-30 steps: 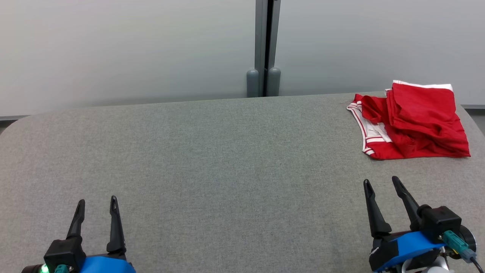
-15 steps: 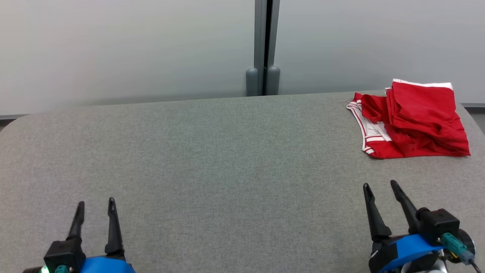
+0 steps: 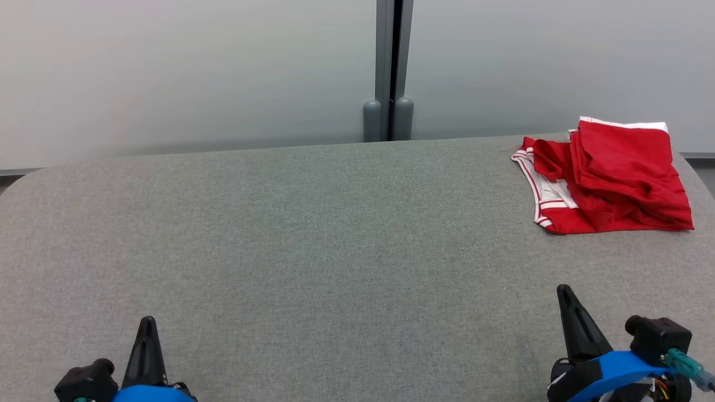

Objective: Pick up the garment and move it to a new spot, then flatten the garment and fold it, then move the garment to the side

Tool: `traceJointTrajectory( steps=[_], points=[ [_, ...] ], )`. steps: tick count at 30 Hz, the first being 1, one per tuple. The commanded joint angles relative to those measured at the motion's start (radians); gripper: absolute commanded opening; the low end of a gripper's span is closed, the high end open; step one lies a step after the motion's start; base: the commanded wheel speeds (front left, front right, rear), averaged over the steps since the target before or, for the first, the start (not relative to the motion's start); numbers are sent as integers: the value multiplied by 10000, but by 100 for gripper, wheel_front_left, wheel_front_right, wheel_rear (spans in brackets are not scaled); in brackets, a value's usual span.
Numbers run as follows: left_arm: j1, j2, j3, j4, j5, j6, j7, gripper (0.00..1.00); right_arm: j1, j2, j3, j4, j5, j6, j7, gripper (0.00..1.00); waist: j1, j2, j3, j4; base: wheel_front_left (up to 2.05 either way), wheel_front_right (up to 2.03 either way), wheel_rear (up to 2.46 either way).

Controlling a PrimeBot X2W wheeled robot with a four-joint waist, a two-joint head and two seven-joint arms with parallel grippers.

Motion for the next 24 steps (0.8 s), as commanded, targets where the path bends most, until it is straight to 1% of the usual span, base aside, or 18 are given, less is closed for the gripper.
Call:
traceJointTrajectory(
  steps=[1, 13, 24],
  points=[
    [-311, 18, 141, -155, -442, -73, 108, 0, -169, -34, -55, -151, 497, 0, 66, 0, 0, -1, -2, 8, 0, 0, 0],
    [-548, -137, 354, -171, -2419, -324, 574, 0, -281, -38, -179, -142, 2649, 0, 426, 0, 0, -1, -22, 37, 0, 0, 0],
    [-752, -271, 525, -170, -4007, -528, 962, 0, -389, -42, -289, -117, 4375, 0, 728, 0, 0, -1, -40, 64, 0, 0, 0]
  ],
)
